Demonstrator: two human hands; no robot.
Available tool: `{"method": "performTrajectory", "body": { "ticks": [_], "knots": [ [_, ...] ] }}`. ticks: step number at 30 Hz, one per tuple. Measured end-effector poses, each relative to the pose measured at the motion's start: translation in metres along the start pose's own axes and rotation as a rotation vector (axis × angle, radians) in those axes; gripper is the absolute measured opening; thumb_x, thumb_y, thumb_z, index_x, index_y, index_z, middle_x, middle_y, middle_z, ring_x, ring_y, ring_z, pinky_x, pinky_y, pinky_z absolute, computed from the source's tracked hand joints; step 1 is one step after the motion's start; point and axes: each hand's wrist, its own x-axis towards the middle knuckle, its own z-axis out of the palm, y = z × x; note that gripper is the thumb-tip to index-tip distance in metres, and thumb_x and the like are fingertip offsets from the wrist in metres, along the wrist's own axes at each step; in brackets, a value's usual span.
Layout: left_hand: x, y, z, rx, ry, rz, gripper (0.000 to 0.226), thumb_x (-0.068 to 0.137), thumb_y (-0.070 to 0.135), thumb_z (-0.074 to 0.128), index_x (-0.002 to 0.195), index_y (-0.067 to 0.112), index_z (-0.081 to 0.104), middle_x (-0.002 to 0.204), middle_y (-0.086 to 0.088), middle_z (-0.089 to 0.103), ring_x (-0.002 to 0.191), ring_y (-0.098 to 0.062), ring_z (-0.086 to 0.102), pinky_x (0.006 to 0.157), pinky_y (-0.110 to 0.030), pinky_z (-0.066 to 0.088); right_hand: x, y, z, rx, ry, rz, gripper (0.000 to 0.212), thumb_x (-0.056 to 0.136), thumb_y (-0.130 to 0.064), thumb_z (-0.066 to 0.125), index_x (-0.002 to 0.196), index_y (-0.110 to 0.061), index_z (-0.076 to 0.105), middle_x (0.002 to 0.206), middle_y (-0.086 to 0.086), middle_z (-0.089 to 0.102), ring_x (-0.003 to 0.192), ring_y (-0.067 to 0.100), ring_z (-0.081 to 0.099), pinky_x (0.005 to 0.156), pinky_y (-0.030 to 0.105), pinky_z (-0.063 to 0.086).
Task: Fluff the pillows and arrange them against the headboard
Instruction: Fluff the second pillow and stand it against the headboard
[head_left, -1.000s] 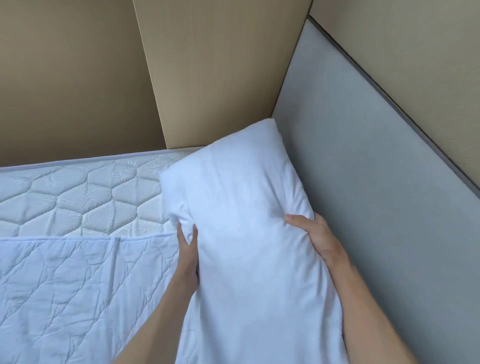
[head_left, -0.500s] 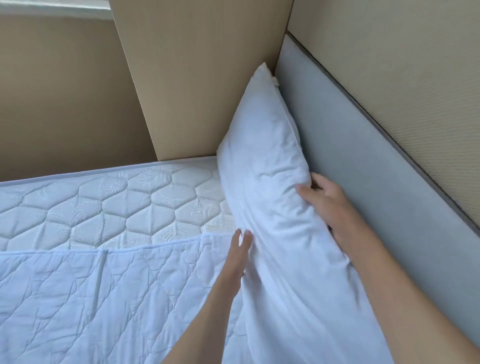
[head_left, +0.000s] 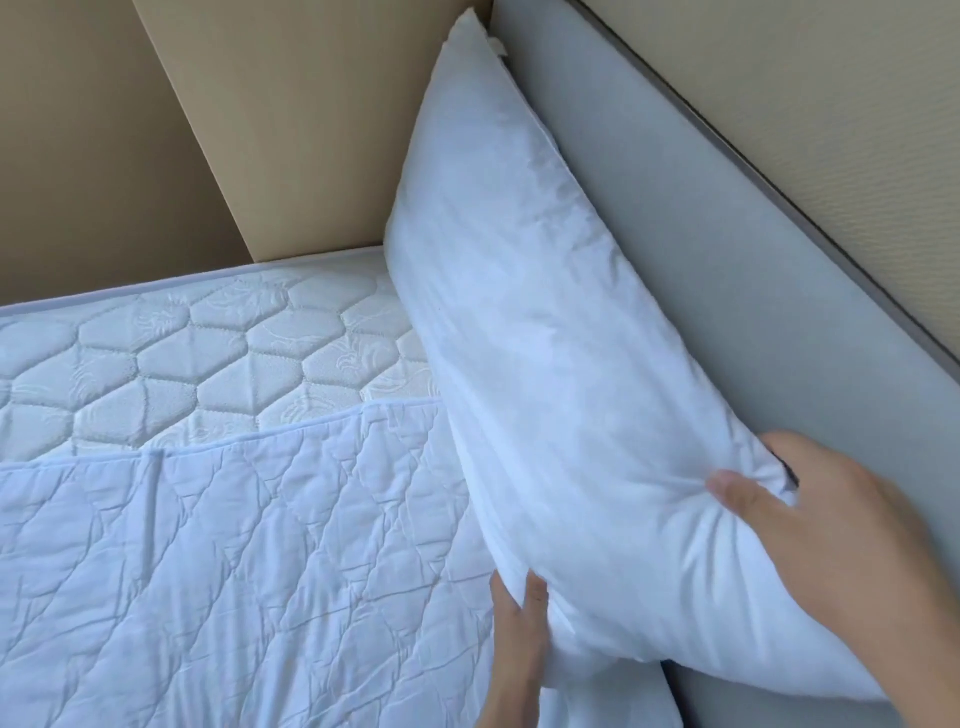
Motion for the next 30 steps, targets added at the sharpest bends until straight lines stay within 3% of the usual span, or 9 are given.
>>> {"method": "performTrajectory", "body": {
  "ticks": [3,5,7,9,12,18,22,25,30],
  "knots": [
    [-0.002,-0.017,-0.009,0.09,-0.057,-0.043,0.057,0.08,0.048,0.074,0.123,0.023,0.045,0.117,0.007,0.064,0.096,-0.001,0.059,0.072,-0.014,0.047,-0.003,0.002,0.002,-0.174,-0.202,-0.008,0.033,0.085,-0.05,0.063,0.075,-0.023,0.047,0.074,-0.003,0.061,0.081,0.032,0.061,0.071,0.04,0.05],
    [0.007,-0.005,-0.02,0.131,-0.077,-0.063,0.074,0.055,0.053,0.085,0.114,0.02,0.056,0.107,0.007,0.069,0.093,-0.005,0.065,0.07,-0.018,0.051,0.002,-0.009,0.0,-0.192,-0.336,-0.062,0.033,0.085,-0.055,0.061,0.105,-0.03,0.053,0.106,-0.008,0.066,0.105,0.026,0.062,0.085,0.04,0.049],
    [0.027,0.014,-0.028,0.025,0.013,-0.073,0.051,0.068,0.044,0.073,0.11,0.017,0.064,0.108,-0.004,0.072,0.094,-0.017,0.07,0.073,-0.028,0.056,0.026,-0.029,-0.002,-0.087,-0.319,-0.096,0.068,0.084,-0.06,0.058,0.142,-0.031,0.038,0.139,-0.006,0.055,0.129,0.025,0.051,0.1,0.041,0.044],
    [0.056,0.046,-0.036,-0.159,0.059,-0.015,0.039,0.085,0.042,0.062,0.12,0.025,0.062,0.121,-0.003,0.07,0.109,-0.021,0.067,0.092,-0.037,0.054,0.062,-0.065,0.005,0.042,-0.159,-0.164,0.081,0.085,-0.061,0.058,0.15,-0.023,0.029,0.149,0.004,0.048,0.137,0.029,0.043,0.105,0.043,0.04],
    [0.099,0.095,-0.035,-0.324,-0.031,0.062,0.05,0.088,0.057,0.054,0.126,0.026,0.063,0.132,-0.003,0.069,0.122,-0.022,0.064,0.11,-0.047,0.045,0.121,-0.121,0.025,0.26,-0.038,-0.245,0.071,0.085,-0.057,0.063,0.135,-0.01,0.042,0.142,0.013,0.051,0.132,0.031,0.048,0.094,0.036,0.04],
    [0.168,0.141,-0.022,-0.401,-0.146,0.135,0.081,0.066,0.087,0.062,0.136,0.049,0.048,0.137,0.017,0.062,0.121,-0.017,0.064,0.103,-0.049,0.051,0.178,-0.16,0.063,0.26,0.137,-0.243,0.023,0.091,-0.03,0.06,0.098,-0.008,0.055,0.115,0.018,0.061,0.102,0.038,0.058,0.072,0.031,0.036],
    [0.161,0.184,-0.014,-0.445,-0.144,0.236,0.082,0.075,0.08,0.059,0.144,0.042,0.037,0.144,0.013,0.054,0.122,-0.015,0.062,0.104,-0.047,0.051,0.176,-0.164,0.034,0.335,0.373,-0.309,0.044,0.098,-0.019,0.053,0.062,-0.012,0.029,0.086,0.012,0.046,0.081,0.028,0.035,0.061,0.026,0.018],
    [0.155,0.21,-0.014,-0.393,-0.139,0.269,0.08,0.076,0.079,0.058,0.145,0.046,0.036,0.137,0.015,0.057,0.122,-0.015,0.062,0.103,-0.045,0.052,0.18,-0.176,0.026,0.382,0.443,-0.337,0.045,0.099,-0.015,0.051,0.061,-0.008,0.027,0.073,0.013,0.045,0.081,0.033,0.036,0.057,0.029,0.011],
    [0.172,0.156,-0.026,-0.258,-0.062,0.136,0.071,0.077,0.078,0.054,0.13,0.031,0.054,0.13,0.006,0.065,0.118,-0.019,0.065,0.106,-0.048,0.048,0.199,-0.169,0.05,0.304,0.252,-0.316,0.036,0.098,-0.031,0.052,0.092,0.003,0.061,0.107,0.032,0.064,0.099,0.045,0.058,0.071,0.038,0.039]
  ]
}}
